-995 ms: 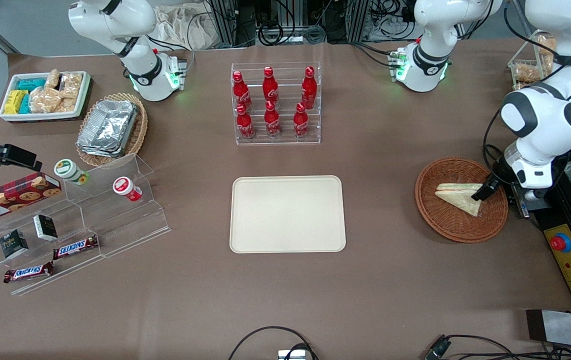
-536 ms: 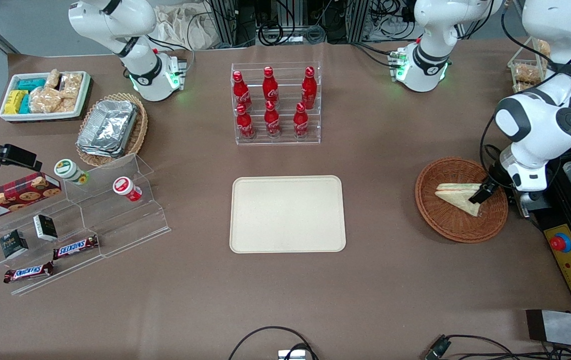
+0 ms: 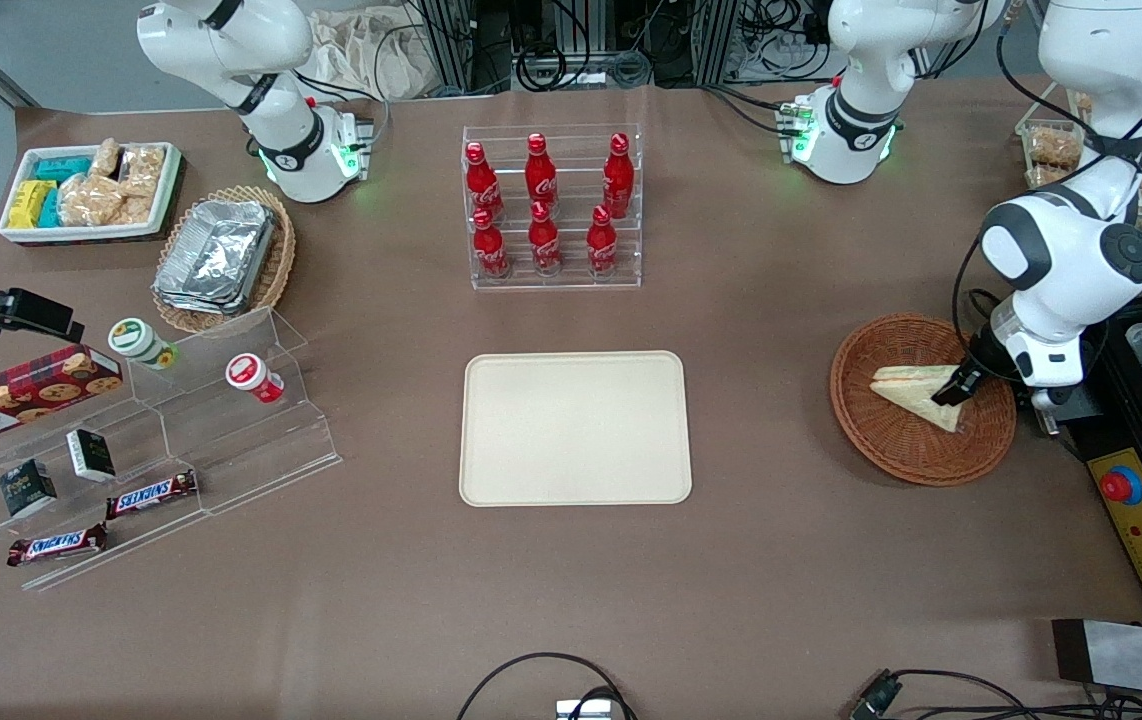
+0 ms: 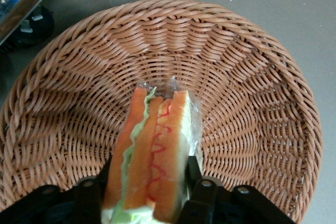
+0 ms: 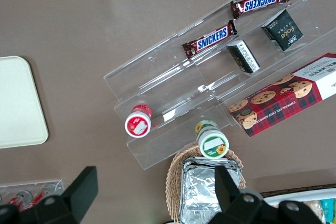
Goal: Place sandwich from basket to tray
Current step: 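Close the left gripper on the wrapped sandwich and lift it, then carry the sandwich with the left gripper over to the cream tray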
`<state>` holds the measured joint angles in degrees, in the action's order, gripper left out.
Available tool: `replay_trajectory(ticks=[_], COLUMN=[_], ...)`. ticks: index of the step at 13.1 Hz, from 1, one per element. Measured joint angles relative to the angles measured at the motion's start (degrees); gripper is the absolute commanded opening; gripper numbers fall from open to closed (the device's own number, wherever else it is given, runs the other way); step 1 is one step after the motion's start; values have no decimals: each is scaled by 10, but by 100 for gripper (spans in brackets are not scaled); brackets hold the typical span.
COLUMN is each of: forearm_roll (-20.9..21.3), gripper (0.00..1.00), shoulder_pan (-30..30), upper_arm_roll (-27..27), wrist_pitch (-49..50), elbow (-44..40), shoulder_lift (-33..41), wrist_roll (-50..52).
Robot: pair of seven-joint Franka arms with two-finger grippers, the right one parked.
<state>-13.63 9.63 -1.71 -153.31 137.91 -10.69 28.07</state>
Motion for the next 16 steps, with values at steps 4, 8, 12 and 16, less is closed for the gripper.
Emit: replay_trajectory(ticks=[4, 8, 12, 16], forearm_roll=[0, 0, 2, 65], gripper=[6, 6, 6, 7], shoulder_pan=[0, -1, -3, -4], upper_arm_roll=[-1, -15, -45, -96], wrist_pitch=[-1, 30, 110, 231], elbow=[0, -6, -20, -95], shoulder_lift=[1, 34, 109, 135], wrist_roll=[0, 0, -3, -2])
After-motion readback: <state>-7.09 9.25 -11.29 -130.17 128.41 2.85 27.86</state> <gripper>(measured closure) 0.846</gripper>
